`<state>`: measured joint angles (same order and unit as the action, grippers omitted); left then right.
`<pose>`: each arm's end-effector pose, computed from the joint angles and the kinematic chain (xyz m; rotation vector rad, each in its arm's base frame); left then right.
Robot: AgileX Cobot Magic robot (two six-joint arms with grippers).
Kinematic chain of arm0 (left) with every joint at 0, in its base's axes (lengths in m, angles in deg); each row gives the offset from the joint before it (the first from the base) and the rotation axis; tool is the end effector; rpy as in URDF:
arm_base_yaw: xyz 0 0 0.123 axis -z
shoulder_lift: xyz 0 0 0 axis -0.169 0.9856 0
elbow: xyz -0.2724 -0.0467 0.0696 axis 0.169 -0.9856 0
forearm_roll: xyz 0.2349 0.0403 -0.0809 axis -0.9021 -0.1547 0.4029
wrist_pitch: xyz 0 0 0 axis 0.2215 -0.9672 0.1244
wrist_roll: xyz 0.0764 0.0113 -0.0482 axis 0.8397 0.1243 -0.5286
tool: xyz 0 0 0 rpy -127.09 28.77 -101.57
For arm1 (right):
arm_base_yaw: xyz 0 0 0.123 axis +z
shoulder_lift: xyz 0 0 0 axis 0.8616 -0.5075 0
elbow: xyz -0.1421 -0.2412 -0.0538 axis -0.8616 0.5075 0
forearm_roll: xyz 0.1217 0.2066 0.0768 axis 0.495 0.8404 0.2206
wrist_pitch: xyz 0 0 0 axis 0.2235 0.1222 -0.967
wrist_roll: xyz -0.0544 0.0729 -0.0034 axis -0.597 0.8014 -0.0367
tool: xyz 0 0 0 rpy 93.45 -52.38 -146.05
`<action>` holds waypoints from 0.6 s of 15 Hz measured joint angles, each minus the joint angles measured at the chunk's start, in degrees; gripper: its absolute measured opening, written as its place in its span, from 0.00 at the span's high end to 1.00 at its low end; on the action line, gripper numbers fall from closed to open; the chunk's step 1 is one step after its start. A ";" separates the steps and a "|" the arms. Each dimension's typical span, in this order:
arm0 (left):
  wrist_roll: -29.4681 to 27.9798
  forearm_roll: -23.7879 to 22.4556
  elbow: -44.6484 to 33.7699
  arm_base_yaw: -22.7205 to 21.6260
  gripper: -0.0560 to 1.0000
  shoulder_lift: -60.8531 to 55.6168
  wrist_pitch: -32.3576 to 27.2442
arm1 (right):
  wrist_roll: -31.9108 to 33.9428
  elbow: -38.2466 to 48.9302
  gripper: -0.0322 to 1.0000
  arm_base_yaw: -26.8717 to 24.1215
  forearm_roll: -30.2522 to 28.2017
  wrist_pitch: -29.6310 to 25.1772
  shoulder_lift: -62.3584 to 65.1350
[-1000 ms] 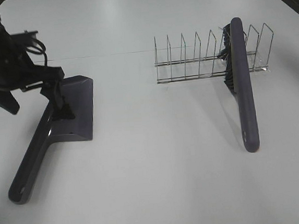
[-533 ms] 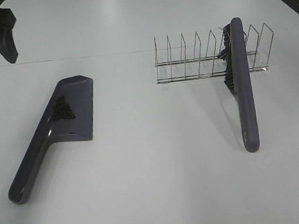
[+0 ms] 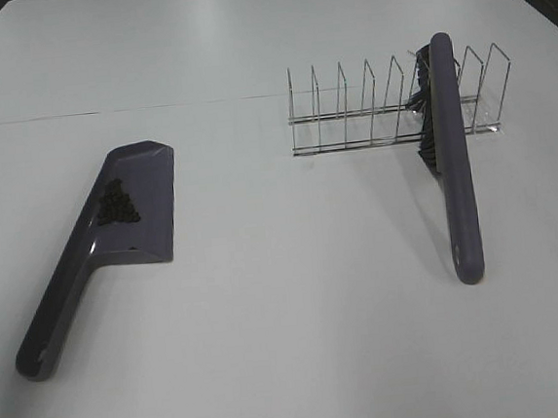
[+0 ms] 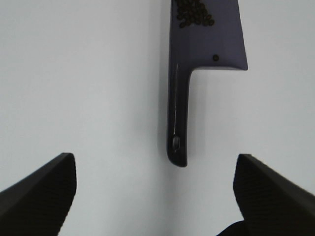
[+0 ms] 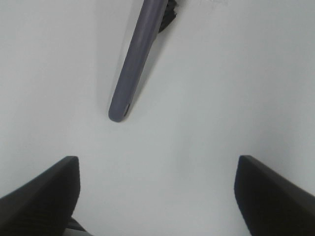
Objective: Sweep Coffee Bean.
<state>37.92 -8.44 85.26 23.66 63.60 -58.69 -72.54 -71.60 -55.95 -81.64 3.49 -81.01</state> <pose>0.2170 -0.0528 0.3292 0.1200 2.7767 -0.0879 0.1952 0.0133 0.3477 -0.2047 2.6354 0.0086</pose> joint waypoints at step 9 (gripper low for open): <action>0.00 -1.26 -23.43 0.00 0.20 -31.28 2.64 | 0.06 23.84 0.24 0.00 0.17 -0.74 33.23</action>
<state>37.92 -9.71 61.82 23.66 32.32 -56.05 -72.48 -47.76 -55.95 -81.47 2.74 -47.78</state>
